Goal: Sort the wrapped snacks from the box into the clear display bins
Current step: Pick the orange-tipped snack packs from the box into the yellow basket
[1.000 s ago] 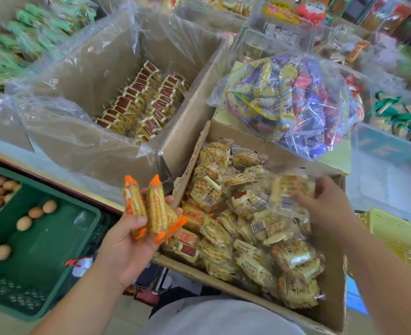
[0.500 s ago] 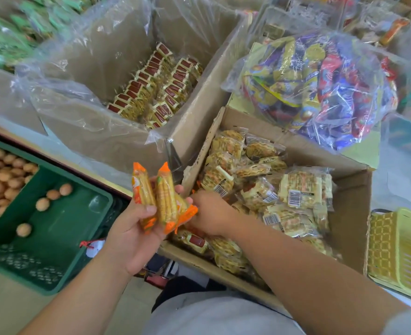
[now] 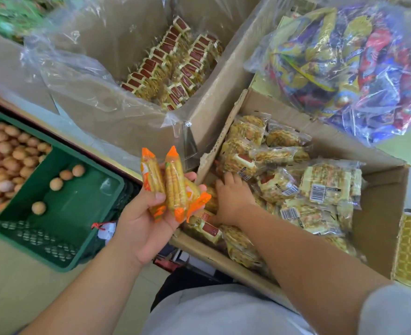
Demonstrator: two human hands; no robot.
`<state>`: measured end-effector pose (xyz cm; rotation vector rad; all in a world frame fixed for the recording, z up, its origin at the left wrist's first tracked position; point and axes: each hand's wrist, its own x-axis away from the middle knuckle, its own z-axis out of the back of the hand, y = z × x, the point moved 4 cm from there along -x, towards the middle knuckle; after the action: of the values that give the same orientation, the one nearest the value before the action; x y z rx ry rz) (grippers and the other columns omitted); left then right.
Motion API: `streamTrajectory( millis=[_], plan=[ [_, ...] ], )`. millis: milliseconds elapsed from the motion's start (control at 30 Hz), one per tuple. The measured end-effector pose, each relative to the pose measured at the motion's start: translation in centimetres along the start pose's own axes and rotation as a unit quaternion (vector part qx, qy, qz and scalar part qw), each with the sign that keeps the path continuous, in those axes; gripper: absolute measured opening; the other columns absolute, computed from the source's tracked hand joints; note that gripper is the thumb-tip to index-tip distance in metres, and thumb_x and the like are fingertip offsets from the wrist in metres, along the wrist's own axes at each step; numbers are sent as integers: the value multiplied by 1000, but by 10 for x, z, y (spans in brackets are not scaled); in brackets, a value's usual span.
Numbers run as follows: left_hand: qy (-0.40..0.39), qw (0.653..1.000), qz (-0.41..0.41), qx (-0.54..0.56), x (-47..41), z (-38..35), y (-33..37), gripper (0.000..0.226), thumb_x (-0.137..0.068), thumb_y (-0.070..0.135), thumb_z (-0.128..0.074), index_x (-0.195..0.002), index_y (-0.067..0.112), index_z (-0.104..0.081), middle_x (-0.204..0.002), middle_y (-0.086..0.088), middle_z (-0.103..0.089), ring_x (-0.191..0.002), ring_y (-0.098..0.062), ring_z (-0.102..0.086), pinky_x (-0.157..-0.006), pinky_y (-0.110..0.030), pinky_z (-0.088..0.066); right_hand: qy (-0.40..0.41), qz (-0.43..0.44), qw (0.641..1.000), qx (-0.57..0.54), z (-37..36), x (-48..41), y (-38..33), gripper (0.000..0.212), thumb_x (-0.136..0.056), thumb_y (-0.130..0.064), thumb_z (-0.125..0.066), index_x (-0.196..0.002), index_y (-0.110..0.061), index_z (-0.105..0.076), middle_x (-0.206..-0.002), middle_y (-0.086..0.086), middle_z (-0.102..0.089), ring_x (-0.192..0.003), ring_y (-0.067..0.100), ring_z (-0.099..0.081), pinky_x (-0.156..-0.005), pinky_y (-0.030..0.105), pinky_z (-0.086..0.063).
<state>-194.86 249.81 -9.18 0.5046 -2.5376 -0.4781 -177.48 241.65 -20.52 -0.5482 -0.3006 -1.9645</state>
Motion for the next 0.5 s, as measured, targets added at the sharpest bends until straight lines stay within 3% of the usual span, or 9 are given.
streamTrajectory(
  millis=[200,333,433,500],
  plan=[
    [-2,1000,-4,-10,1,-2,-1,100,-62,17,-90,-148,11,-39,-136,-29,-60,-123,-52,-59,-91,-56,-56,-75,52,996,1,-1,-10,-12,98,-63,-47,-81,-144,-19,-32,-135,12,-42,-125,36,-45,-101,49,-42],
    [3,1000,-7,-22,0,-4,-1,103,-59,18,-92,-147,12,-39,-133,-28,-62,-120,-50,-62,-89,-55,-57,-152,99,983,-16,3,-15,-18,84,-73,-34,-77,-147,-29,-37,-110,2,-55,-100,31,-58,-68,34,-48],
    [16,999,-5,-29,1,-5,-1,117,-56,17,-93,-155,7,-31,-133,-27,-62,-120,-50,-63,-89,-55,-57,-239,105,965,-19,7,-17,-21,68,-81,-30,-78,-141,-13,-51,-92,0,-59,-79,23,-59,-58,27,-42],
    [23,999,-6,-28,1,-4,-1,124,-55,16,-94,-158,5,-25,-133,-28,-62,-121,-50,-62,-90,-55,-57,-287,108,952,-15,8,-18,-25,63,-81,-33,-80,-133,-6,-59,-92,1,-59,-81,21,-59,-67,30,-50]
  ],
)
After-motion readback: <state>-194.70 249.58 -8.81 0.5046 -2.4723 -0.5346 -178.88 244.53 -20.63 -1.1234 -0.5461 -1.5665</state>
